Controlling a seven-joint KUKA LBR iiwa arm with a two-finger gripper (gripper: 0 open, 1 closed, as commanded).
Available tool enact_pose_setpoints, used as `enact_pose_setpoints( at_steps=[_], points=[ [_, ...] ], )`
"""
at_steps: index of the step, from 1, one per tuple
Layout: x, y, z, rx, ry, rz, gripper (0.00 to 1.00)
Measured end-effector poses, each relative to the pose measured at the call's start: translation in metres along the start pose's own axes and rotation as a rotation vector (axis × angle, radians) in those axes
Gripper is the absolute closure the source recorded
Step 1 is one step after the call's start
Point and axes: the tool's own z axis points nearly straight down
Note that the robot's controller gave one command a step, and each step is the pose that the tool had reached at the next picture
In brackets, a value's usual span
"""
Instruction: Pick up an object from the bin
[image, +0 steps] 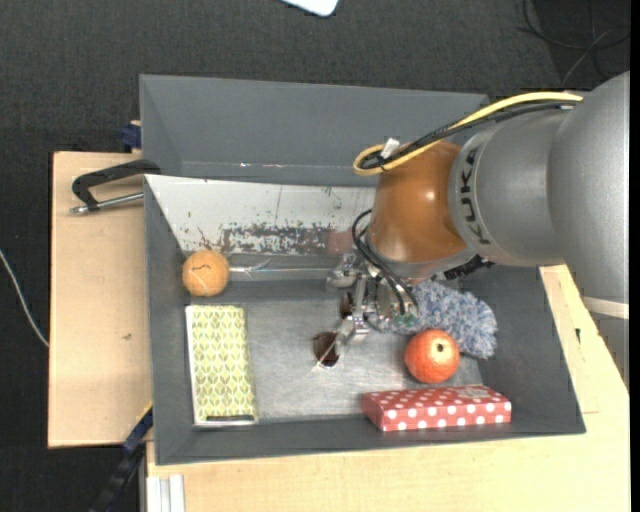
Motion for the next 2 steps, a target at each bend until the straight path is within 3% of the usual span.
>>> enact_pose_setpoints(
  at_steps=[1,2],
  points=[
    [0.0264,-0.0164,-0.0021,0.002,-0.004,-0.161,1.0],
    [0.0264,-0.0164,-0.0021,0.002,-0.004,-0.161,1.0]
  ],
)
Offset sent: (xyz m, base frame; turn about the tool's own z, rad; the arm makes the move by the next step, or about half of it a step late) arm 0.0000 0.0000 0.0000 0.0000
